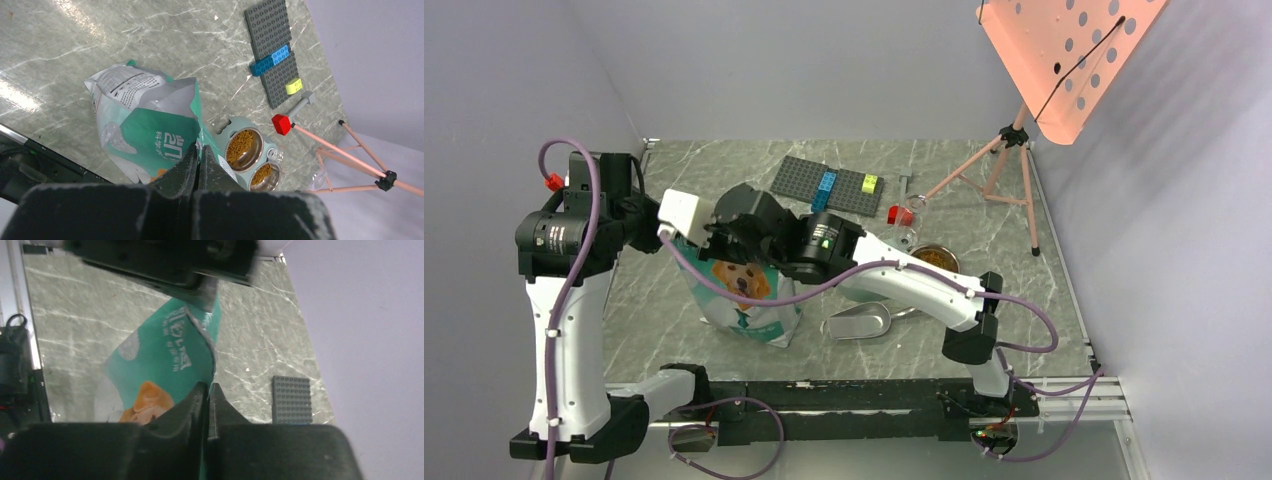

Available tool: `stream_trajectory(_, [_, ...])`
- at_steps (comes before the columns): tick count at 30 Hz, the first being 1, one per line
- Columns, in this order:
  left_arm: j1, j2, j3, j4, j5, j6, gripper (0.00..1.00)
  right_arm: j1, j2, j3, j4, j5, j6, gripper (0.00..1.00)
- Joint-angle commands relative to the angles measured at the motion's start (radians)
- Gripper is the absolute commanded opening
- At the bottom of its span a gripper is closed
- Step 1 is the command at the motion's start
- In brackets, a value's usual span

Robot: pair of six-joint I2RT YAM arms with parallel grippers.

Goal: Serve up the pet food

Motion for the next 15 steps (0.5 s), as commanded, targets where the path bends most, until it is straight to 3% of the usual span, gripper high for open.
stream_trajectory(1, [0.016, -0.060, 0.004, 0.077, 0.012, -0.033, 0.00, 0.028, -0.027, -0.023, 0.043, 0.145, -0.047, 0.00])
stream_trajectory(8, [0.058, -0.039, 0.033, 0.042, -0.013, -0.025, 0.00, 0.055, -0.092, -0.069, -0.087, 0.169, -0.018, 0.00])
stream_trajectory(10, [0.062, -0.046, 0.023, 0.052, -0.006, -0.029, 0.00, 0.055, -0.111, -0.086, -0.082, 0.183, 0.000, 0.15])
stream_trajectory(15, [0.076, -0.056, 0.018, 0.054, -0.015, -0.017, 0.00, 0.053, -0.161, -0.151, -0.067, 0.230, -0.008, 0.16])
